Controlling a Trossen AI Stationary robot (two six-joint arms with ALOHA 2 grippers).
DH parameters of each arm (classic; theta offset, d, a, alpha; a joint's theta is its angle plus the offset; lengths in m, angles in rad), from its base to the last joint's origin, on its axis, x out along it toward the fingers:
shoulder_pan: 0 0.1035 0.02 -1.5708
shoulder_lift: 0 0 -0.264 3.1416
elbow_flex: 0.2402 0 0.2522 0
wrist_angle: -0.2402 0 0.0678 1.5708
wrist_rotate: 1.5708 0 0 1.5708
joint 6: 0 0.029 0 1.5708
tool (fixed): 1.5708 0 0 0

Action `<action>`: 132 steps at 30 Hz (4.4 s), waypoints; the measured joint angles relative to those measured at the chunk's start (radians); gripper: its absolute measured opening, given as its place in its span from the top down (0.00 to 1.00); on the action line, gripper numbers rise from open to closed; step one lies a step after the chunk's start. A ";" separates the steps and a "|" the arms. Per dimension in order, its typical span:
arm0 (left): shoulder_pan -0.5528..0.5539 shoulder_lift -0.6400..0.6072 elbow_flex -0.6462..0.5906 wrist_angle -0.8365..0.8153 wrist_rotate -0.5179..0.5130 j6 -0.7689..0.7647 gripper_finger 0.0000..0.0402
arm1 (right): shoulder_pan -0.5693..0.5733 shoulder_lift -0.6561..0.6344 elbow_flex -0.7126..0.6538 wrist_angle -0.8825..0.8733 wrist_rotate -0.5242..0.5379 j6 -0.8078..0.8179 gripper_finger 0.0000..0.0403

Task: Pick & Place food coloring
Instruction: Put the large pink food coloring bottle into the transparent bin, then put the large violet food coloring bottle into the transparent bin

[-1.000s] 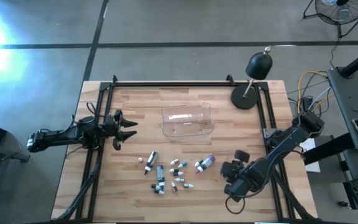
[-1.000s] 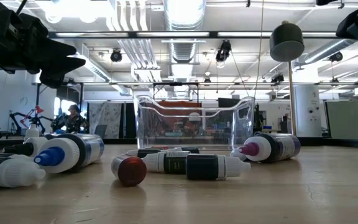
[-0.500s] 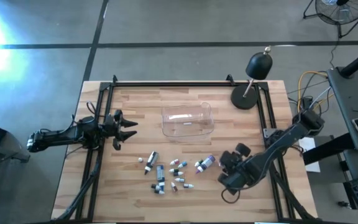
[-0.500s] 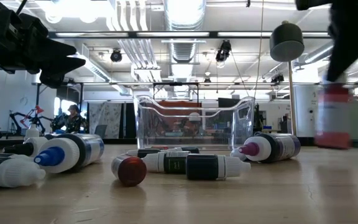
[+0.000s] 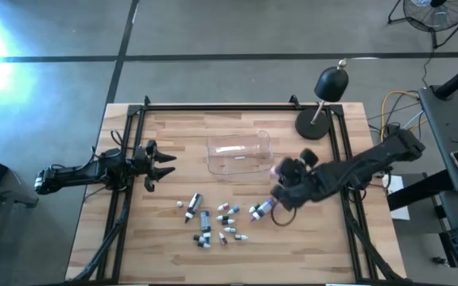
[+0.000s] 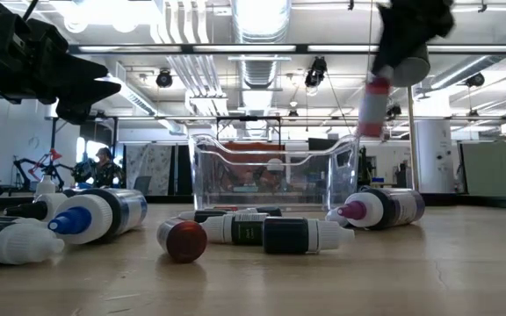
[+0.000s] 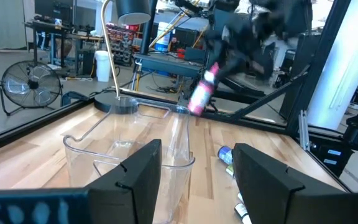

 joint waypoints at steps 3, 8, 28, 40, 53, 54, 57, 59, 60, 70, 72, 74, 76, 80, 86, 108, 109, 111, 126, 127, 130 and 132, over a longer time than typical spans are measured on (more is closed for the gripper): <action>0.000 0.000 0.000 0.000 0.000 0.000 0.57 | -0.061 -0.012 0.062 0.087 0.076 -0.165 0.71; 0.000 0.000 0.000 0.000 0.000 0.000 0.57 | -0.178 0.021 0.140 0.155 0.061 -0.352 0.71; 0.000 0.000 0.000 0.000 0.000 0.000 0.57 | -0.354 0.175 -0.020 0.278 -0.322 -0.381 0.71; 0.000 0.000 0.000 0.000 0.000 0.000 0.57 | -0.361 0.163 -0.133 0.359 -0.427 -0.319 0.65; 0.000 0.000 0.000 0.000 0.000 0.000 0.57 | -0.333 0.129 -0.105 0.362 -0.287 -0.391 0.44; 0.000 0.000 0.000 0.000 0.000 0.000 0.57 | -0.328 0.128 -0.098 0.361 -0.276 -0.404 0.43; 0.000 0.000 0.000 0.000 0.000 0.000 0.57 | -0.300 0.114 -0.089 0.372 -0.259 -0.508 0.39; 0.000 0.000 0.000 0.000 0.000 0.000 0.57 | -0.264 0.096 -0.084 0.389 -0.259 -0.622 0.37; 0.000 0.000 0.000 0.000 0.000 0.000 0.57 | -0.243 0.087 -0.083 0.389 -0.263 -0.678 0.36; 0.000 0.004 0.000 0.000 0.000 0.000 0.57 | -0.025 0.075 -0.101 0.417 -0.637 -1.145 0.37; 0.000 0.007 0.000 0.000 0.000 0.000 0.57 | 0.000 0.107 -0.106 0.469 -0.637 -1.171 0.37; 0.000 0.008 0.000 0.001 0.000 0.000 0.57 | 0.007 0.148 -0.107 0.538 -0.636 -1.175 0.37; 0.000 0.013 0.000 0.001 0.000 0.000 0.57 | 0.013 0.190 -0.105 0.576 -0.636 -1.162 0.37; 0.000 0.019 0.000 0.001 0.000 0.000 0.57 | 0.021 0.268 -0.067 0.588 -0.634 -1.114 0.38; 0.000 0.023 0.000 0.001 0.000 0.000 0.57 | 0.024 0.356 -0.034 0.584 -0.628 -1.066 0.42; 0.000 0.024 0.000 0.000 0.000 0.000 0.57 | 0.022 0.490 -0.030 0.550 -0.592 -1.063 0.44; 0.000 0.024 0.000 0.000 0.000 0.000 0.57 | 0.022 0.494 -0.030 0.542 -0.593 -1.063 0.45; 0.000 0.024 0.000 0.000 0.000 0.000 0.57 | 0.022 0.499 -0.030 0.539 -0.593 -1.063 0.47; 0.000 0.024 0.000 0.000 0.000 0.000 0.57 | 0.022 0.495 -0.021 0.513 -0.580 -1.035 0.69; 0.000 0.024 0.000 0.000 0.000 0.000 0.57 | 0.022 0.495 -0.013 0.503 -0.580 -1.019 0.71; 0.000 0.024 0.000 0.000 0.000 0.000 0.57 | 0.022 0.494 0.009 0.497 -0.581 -0.975 0.72; 0.000 0.024 0.000 0.000 0.000 0.000 0.57 | 0.021 0.494 0.025 0.491 -0.581 -0.934 0.72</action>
